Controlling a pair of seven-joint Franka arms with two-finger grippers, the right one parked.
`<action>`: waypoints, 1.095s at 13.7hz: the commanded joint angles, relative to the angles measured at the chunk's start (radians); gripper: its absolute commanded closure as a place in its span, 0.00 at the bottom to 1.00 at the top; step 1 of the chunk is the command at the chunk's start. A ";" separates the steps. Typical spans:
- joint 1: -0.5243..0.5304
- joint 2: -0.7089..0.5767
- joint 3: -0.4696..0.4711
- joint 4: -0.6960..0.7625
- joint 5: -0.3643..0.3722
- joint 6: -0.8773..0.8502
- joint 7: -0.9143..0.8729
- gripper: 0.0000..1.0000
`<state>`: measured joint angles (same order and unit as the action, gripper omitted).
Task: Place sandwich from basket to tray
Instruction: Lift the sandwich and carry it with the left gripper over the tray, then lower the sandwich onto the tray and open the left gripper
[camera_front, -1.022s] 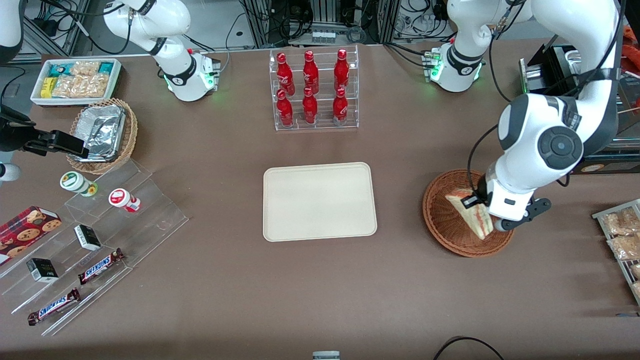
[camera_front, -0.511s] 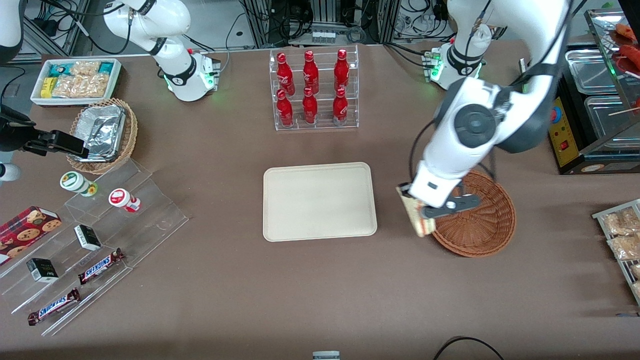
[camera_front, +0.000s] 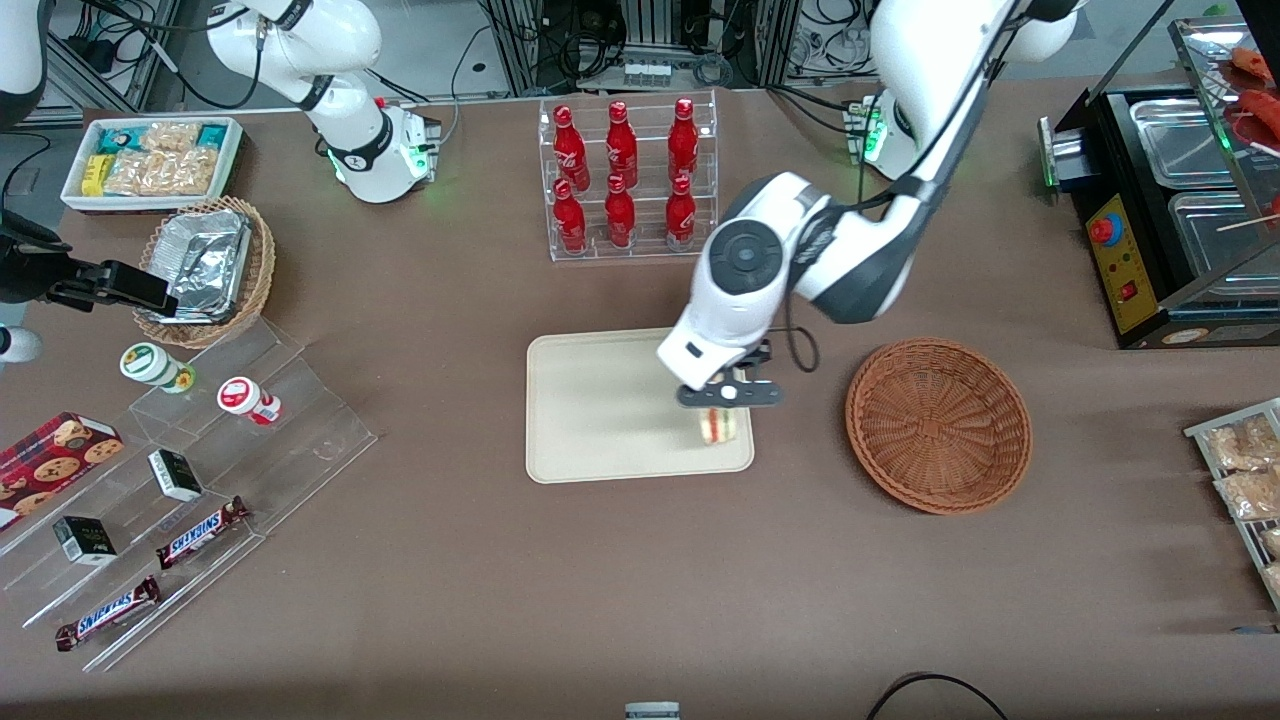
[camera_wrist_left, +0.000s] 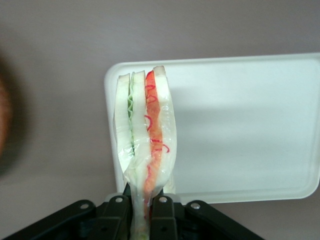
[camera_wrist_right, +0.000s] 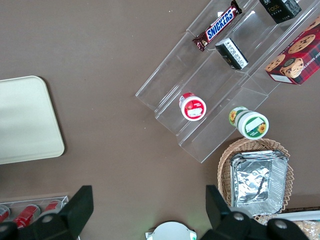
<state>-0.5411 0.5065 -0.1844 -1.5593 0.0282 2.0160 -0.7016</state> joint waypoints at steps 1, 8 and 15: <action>-0.052 0.078 0.008 0.044 0.016 0.064 -0.045 1.00; -0.123 0.174 0.011 0.051 0.019 0.174 -0.058 1.00; -0.148 0.222 0.017 0.073 0.027 0.231 -0.061 1.00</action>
<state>-0.6723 0.6994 -0.1814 -1.5298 0.0319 2.2362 -0.7369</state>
